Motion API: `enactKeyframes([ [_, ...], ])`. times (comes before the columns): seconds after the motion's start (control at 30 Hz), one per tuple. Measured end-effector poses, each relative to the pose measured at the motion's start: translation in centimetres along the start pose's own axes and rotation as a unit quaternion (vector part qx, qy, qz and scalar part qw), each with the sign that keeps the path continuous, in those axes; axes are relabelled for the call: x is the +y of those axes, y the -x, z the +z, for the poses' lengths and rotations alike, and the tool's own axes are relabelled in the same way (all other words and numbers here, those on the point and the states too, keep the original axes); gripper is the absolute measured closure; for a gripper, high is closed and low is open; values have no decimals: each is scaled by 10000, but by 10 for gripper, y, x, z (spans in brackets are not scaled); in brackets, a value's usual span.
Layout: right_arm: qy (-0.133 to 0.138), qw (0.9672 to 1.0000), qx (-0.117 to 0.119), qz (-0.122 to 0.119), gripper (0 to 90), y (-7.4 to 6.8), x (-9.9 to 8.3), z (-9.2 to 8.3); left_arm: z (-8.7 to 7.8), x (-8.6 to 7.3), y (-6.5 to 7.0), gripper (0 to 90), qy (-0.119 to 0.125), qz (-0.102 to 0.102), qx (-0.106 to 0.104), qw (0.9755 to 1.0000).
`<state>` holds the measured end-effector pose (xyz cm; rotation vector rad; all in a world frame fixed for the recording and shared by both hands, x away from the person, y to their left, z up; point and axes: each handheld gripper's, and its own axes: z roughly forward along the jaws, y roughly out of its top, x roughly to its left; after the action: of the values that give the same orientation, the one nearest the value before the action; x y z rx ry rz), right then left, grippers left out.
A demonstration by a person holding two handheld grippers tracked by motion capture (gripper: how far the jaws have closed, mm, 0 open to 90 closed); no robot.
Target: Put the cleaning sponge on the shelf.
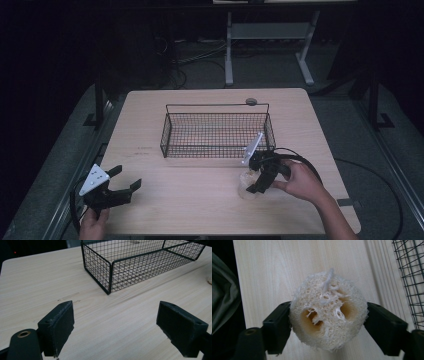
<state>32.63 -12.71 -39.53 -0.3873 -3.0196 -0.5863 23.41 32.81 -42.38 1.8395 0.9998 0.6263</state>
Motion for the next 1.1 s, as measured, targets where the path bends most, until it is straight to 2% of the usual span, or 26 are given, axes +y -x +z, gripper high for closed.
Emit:
enactKeyframes([
  [0.27, 3, 10000, -8, -33, 276, -1, 0, -5, -1, 1, 1, 138, 15, 13, 10, 10000],
  [0.57, 224, 9997, 31, -21, 277, 2, 1, -17, -2, 1, 1, 138, 24, 0, 26, 10000],
  [1.1, 240, 9996, 44, -164, 277, 4, 15, -28, -4, 0, -1, 138, 29, 3, 46, 10000],
])
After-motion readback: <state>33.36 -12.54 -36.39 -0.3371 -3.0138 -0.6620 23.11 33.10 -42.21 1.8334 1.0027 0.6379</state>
